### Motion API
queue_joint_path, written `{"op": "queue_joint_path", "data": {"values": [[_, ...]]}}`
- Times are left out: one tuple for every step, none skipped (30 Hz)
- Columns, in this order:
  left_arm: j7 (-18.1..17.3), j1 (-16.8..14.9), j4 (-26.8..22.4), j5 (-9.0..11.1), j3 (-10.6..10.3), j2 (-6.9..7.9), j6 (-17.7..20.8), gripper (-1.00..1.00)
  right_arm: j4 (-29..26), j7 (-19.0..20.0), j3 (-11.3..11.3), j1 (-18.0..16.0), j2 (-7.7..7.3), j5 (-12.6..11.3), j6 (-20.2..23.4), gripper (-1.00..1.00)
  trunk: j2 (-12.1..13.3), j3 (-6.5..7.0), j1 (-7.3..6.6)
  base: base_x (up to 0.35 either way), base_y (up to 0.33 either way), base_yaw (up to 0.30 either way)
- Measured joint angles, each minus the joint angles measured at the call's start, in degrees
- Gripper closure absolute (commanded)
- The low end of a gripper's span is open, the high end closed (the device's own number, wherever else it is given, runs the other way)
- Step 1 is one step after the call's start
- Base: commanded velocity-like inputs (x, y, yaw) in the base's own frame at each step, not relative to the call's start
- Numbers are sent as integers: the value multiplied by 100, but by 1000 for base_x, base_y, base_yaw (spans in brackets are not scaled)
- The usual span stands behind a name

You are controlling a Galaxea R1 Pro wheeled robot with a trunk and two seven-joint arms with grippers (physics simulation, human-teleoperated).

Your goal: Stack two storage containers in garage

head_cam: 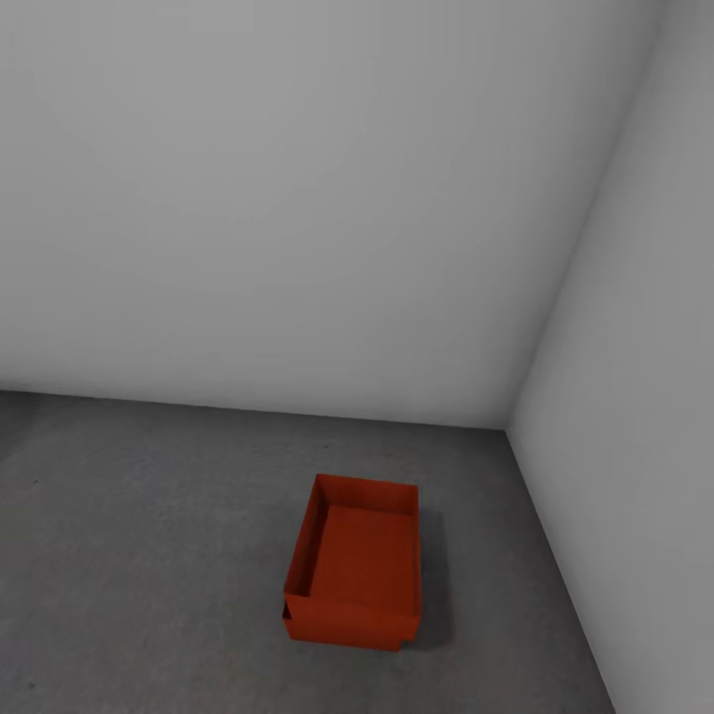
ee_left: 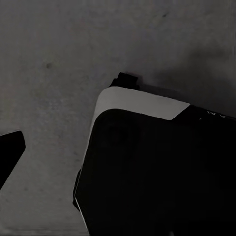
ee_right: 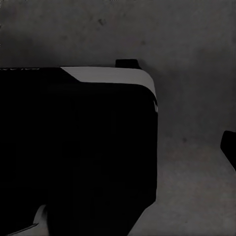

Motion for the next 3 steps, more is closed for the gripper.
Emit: {"op": "queue_joint_path", "data": {"values": [[-1,0,0,-1,-1,1,34,-100,0,-1,1,0,1,-1,1,-100,0,0,0,0,0,0],[-1,0,0,-1,-1,1,45,-100,0,-1,2,0,2,-1,1,-100,0,0,0,0,0,0],[0,0,0,-2,-1,1,60,-100,0,-4,3,0,2,-1,2,-100,0,0,0,0,0,0]]}}
